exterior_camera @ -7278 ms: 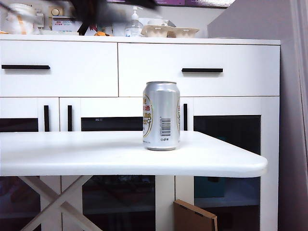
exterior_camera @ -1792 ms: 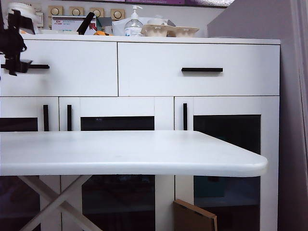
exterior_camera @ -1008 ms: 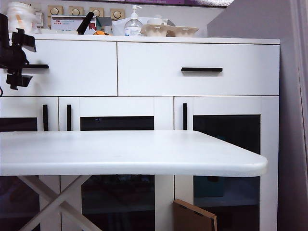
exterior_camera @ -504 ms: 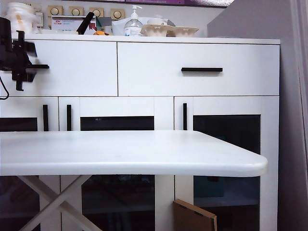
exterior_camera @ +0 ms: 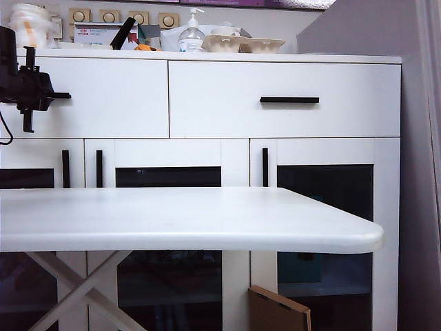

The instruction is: Pick up a can of beer from the white table, open the left drawer, place the beer inside the drawer, and finally close the drawer.

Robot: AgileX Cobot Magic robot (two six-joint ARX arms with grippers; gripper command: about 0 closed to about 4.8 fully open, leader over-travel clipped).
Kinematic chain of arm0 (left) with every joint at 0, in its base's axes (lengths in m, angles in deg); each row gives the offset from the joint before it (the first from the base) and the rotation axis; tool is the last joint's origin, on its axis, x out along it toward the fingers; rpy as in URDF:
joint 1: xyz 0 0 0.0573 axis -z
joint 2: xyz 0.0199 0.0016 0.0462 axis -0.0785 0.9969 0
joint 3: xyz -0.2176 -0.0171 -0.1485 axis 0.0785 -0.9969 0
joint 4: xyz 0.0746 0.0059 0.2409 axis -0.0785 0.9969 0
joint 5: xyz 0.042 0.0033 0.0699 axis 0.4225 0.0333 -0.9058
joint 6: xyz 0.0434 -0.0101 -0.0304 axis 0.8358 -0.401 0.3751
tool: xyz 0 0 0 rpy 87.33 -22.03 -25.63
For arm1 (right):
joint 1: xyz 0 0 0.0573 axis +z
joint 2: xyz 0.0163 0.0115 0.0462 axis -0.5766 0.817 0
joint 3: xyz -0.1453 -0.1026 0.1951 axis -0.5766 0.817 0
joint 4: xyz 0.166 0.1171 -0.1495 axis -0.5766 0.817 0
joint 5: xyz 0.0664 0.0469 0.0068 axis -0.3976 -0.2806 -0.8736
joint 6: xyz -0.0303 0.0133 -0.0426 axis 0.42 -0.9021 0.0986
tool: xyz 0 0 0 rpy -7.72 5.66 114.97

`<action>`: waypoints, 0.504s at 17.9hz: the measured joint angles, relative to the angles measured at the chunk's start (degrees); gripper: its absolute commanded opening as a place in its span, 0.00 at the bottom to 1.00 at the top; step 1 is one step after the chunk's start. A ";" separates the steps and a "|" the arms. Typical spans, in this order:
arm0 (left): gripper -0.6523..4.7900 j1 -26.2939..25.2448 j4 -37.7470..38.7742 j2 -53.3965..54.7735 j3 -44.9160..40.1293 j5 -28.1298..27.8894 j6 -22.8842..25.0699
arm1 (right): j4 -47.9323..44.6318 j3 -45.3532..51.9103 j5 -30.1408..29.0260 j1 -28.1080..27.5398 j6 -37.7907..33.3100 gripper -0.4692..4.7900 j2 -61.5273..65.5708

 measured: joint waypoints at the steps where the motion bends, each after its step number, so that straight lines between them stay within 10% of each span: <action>1: 0.11 -0.02 -0.13 0.02 -0.02 0.37 0.52 | 0.00 0.00 0.02 0.00 0.00 0.46 0.00; 9: 0.11 -0.48 -11.08 1.31 -2.97 4.37 3.63 | 0.00 0.00 0.07 0.00 0.00 0.46 0.02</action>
